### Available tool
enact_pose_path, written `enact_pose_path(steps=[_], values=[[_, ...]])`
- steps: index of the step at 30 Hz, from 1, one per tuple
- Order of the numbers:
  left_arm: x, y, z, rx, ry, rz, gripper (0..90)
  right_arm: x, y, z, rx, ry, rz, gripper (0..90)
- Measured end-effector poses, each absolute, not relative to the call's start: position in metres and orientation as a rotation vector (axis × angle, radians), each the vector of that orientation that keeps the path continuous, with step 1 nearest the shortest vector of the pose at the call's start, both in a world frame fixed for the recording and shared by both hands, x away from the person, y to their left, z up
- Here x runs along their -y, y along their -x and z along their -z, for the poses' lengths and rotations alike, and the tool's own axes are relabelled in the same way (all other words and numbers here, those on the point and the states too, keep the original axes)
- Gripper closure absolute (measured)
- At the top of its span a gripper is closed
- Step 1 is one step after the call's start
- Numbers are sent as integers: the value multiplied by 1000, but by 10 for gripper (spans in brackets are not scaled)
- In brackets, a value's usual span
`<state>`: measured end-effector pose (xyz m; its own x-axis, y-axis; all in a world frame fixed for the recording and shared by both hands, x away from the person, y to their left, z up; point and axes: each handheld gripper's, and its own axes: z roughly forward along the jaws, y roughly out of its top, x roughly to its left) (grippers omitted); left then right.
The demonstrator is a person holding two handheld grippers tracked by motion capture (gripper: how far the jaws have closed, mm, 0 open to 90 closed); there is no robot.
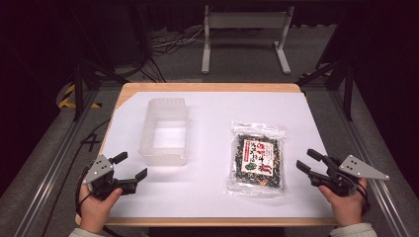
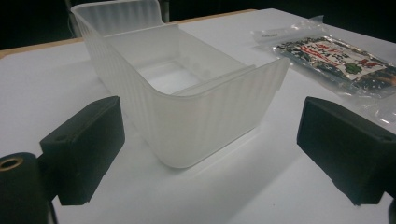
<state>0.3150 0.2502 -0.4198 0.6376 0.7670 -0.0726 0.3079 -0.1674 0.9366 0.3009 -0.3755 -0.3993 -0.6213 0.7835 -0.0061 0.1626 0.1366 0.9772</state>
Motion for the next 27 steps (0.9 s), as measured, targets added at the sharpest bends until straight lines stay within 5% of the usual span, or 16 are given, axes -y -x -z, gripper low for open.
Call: enact_pose_path(steps=[27], values=[[-250, -314, 423, -899, -1774, -550, 82, 372, -358, 355, -1916, -998, -1403, 387]])
